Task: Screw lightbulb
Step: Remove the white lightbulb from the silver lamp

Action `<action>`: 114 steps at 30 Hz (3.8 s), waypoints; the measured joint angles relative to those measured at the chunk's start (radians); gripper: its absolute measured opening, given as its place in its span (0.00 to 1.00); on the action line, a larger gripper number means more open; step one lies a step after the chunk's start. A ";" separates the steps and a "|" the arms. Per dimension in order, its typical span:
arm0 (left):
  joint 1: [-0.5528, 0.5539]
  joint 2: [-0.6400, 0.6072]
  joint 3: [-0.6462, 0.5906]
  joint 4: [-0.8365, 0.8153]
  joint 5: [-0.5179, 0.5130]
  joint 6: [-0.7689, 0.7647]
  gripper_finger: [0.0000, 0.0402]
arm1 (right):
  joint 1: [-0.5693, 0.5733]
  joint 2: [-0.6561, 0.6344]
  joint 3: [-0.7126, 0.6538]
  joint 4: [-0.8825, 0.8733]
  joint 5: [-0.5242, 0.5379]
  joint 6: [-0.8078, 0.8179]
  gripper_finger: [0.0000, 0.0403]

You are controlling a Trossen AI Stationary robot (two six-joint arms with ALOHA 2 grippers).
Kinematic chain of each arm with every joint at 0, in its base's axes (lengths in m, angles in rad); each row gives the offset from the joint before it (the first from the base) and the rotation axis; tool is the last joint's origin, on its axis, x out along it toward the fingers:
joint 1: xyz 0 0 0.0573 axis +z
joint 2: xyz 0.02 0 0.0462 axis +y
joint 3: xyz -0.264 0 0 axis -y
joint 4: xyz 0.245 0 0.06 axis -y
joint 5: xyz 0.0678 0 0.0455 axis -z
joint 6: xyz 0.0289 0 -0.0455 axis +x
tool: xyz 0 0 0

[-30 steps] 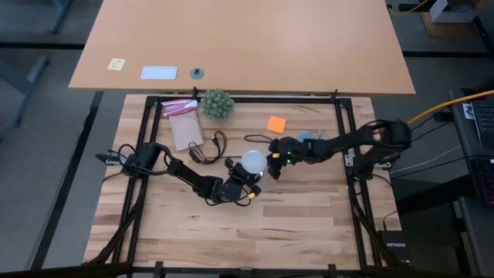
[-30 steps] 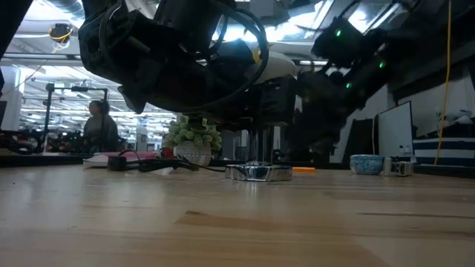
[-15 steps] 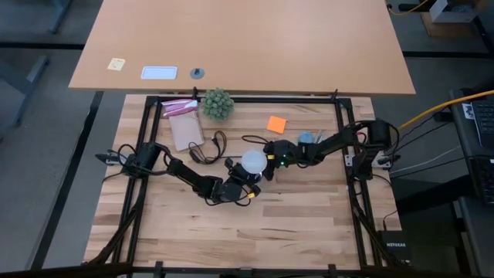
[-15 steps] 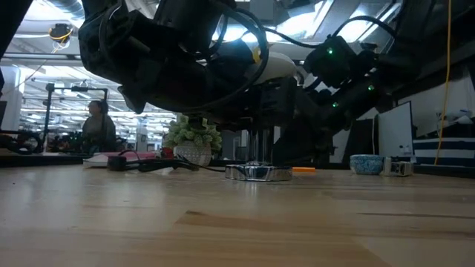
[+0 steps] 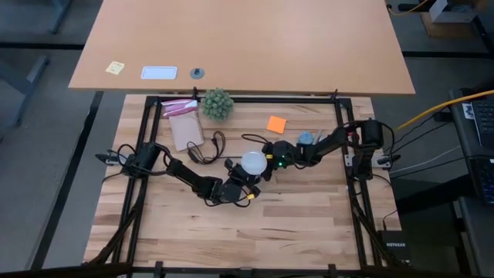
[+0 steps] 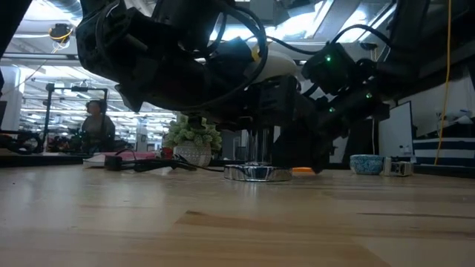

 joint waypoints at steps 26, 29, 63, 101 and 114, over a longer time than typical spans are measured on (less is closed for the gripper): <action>-0.047 0.002 -0.001 -0.029 -0.242 -0.023 0.38 | 0.159 -0.071 -0.005 -0.116 -0.059 0.075 0.25; -0.046 0.002 -0.001 -0.028 -0.241 -0.025 0.38 | 0.216 -0.071 -0.005 -0.123 -0.004 0.070 0.25; -0.064 0.001 0.000 -0.045 -0.219 -0.045 0.38 | 0.065 -0.118 -0.003 -0.023 0.103 -0.095 0.25; -0.071 -0.001 0.003 -0.074 -0.263 -0.060 0.38 | 0.157 0.013 0.045 -0.082 -0.107 0.108 0.25; -0.065 0.002 0.001 -0.084 -0.260 -0.076 0.38 | 0.286 0.021 0.124 -0.099 -0.027 0.118 0.25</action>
